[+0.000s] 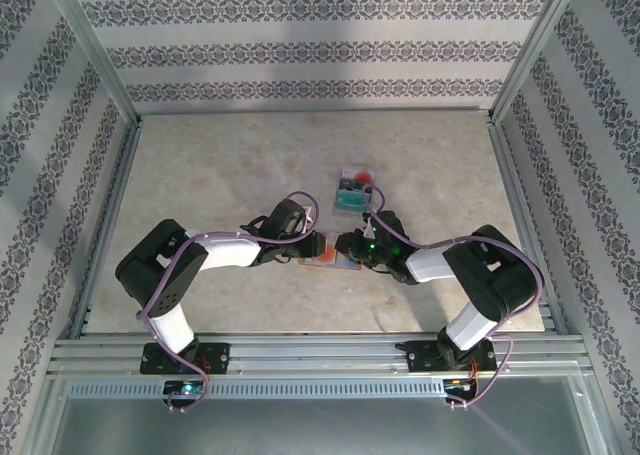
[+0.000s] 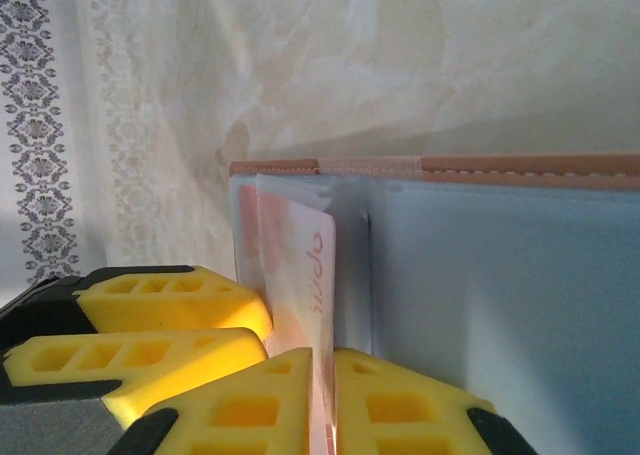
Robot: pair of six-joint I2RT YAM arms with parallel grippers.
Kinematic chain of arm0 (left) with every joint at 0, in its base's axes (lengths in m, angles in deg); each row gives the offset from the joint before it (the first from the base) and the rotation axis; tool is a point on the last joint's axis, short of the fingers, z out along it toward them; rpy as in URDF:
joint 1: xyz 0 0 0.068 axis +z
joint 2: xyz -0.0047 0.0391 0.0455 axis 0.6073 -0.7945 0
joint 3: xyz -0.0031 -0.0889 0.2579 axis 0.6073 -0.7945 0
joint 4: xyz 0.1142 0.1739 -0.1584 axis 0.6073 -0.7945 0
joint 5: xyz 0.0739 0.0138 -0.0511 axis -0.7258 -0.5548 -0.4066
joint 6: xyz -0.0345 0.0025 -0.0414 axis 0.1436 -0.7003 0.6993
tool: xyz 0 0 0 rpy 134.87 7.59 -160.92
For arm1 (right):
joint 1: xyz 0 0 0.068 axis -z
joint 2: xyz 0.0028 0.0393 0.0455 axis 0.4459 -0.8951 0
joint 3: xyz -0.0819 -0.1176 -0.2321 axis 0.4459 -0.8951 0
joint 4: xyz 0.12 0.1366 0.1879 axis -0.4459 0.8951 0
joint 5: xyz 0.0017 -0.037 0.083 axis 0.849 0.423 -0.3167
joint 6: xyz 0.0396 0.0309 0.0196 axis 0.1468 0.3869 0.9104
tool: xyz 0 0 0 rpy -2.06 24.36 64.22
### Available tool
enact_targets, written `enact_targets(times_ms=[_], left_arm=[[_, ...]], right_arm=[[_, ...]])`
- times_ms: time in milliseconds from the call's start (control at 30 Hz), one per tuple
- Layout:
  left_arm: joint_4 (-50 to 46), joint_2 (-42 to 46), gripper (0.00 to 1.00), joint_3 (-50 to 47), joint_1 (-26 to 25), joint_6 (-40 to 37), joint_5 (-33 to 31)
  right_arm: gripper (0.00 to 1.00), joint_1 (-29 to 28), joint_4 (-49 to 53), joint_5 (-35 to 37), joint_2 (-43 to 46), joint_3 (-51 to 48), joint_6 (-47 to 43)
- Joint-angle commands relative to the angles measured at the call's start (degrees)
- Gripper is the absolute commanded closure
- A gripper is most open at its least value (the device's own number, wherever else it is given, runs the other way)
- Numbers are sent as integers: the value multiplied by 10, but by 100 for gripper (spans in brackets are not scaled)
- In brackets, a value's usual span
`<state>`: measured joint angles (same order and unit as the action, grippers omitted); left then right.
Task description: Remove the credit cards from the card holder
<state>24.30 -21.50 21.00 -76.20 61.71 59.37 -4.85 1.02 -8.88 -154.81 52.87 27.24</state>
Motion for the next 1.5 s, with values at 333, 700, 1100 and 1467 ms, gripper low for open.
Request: enact_targets(times_ms=[333,700,1100,1467], left_arm=[[21,-18,73,-14,-8,13,15],[7,-8,74,-17,-8,12,9],[-44,-5,68,-10,-7,16,-35],[-49,-5,68,-7,-7,15,-37]], right_arm=[[82,-4,-133,-41,-17,-13,22],[84,0,-256,-52,-76,-34,67],[86,27,-261,-54,-41,-57,68],[88,36,-263,-56,-41,-77,69]])
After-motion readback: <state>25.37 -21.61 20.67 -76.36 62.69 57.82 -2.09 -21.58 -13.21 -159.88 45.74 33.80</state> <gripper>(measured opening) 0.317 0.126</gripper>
